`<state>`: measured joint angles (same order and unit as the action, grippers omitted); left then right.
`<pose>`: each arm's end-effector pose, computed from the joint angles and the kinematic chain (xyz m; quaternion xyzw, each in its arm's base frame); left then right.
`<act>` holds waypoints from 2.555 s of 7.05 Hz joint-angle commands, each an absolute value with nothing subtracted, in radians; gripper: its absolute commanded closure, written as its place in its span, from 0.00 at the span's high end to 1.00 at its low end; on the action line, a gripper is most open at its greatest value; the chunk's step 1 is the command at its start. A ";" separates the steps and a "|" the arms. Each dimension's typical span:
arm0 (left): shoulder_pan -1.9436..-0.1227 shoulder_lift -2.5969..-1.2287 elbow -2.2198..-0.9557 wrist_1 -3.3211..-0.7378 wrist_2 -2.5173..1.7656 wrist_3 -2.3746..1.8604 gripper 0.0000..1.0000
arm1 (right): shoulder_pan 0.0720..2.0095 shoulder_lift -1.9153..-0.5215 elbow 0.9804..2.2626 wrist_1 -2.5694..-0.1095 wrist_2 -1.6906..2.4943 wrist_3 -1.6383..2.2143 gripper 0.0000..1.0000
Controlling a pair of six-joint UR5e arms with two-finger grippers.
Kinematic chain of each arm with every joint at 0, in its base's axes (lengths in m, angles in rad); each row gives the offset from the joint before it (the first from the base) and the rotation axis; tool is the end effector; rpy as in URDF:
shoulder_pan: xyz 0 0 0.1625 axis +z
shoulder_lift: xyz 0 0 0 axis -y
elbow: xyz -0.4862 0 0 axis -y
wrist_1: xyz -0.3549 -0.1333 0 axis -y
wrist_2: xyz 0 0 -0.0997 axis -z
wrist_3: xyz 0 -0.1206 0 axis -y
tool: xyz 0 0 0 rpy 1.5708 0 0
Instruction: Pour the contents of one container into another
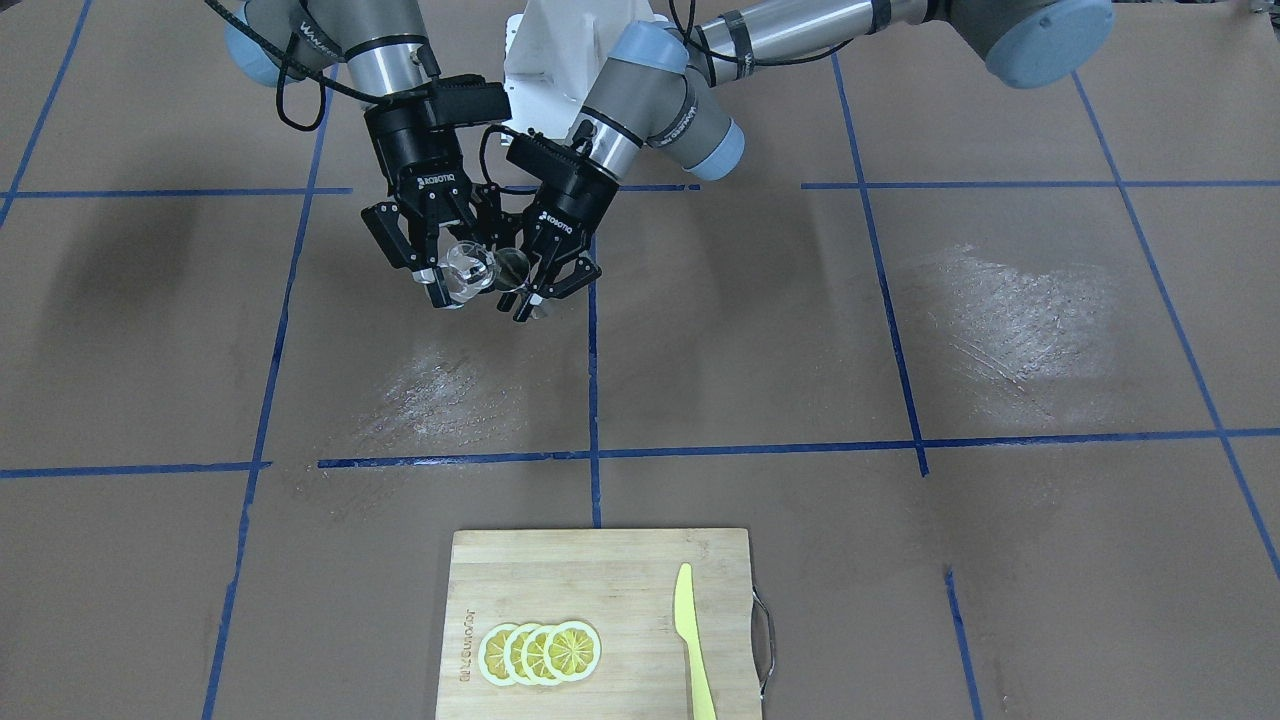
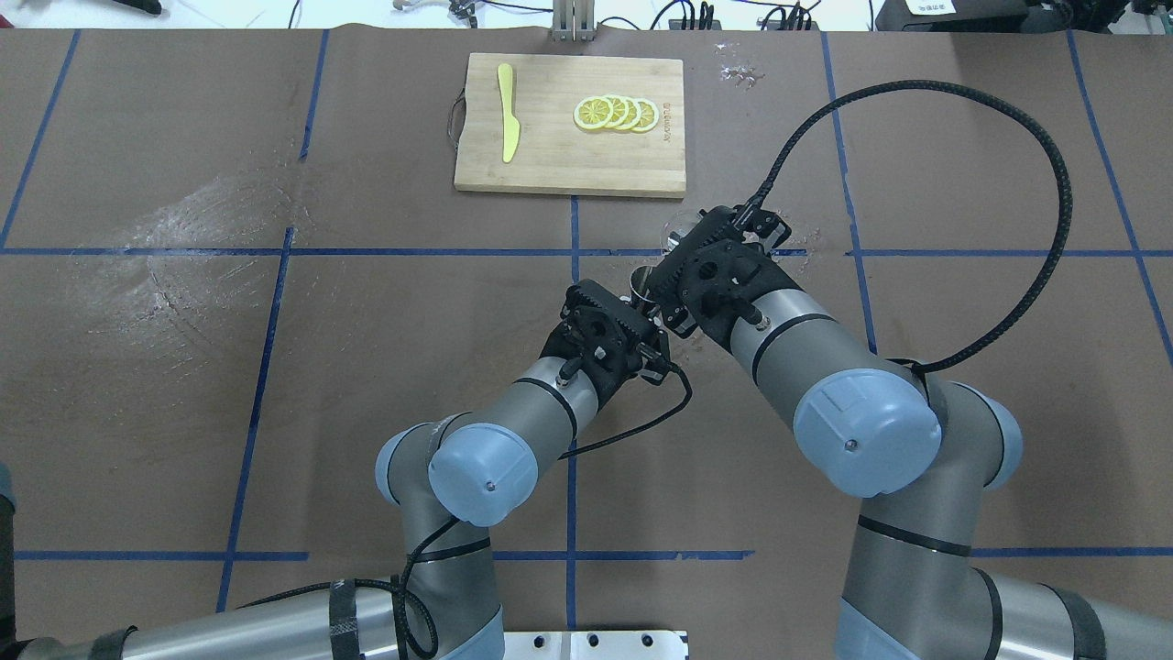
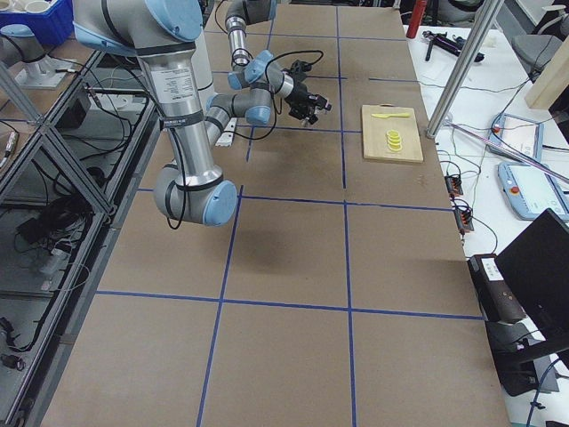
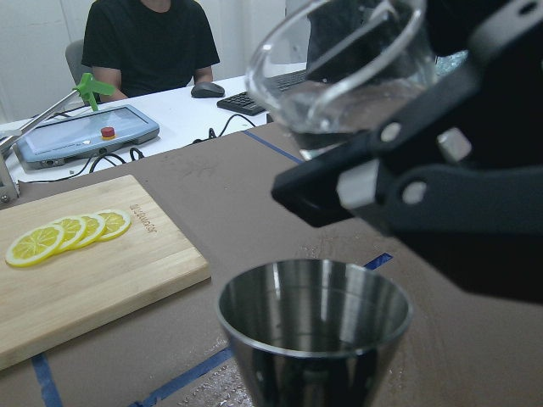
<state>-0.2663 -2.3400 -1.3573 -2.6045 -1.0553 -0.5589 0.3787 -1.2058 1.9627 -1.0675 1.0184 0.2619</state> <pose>0.6658 -0.3814 0.2230 0.5549 0.4474 0.0773 0.6971 -0.4474 -0.3896 0.3094 0.5700 -0.2121 -0.2050 0.7668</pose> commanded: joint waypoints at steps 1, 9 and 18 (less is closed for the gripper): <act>-0.267 -2.341 -1.353 -2.605 -1.055 -0.543 0.00 | 0.379 -1.206 1.967 -1.066 1.003 0.215 0.00; -0.282 -2.355 -1.339 -2.605 -1.058 -0.543 0.00 | 0.360 -1.207 1.974 -1.068 0.965 0.082 0.00; -0.282 -2.362 -1.338 -2.605 -1.058 -0.543 0.00 | 0.324 -1.192 1.973 -1.092 0.873 -0.165 0.00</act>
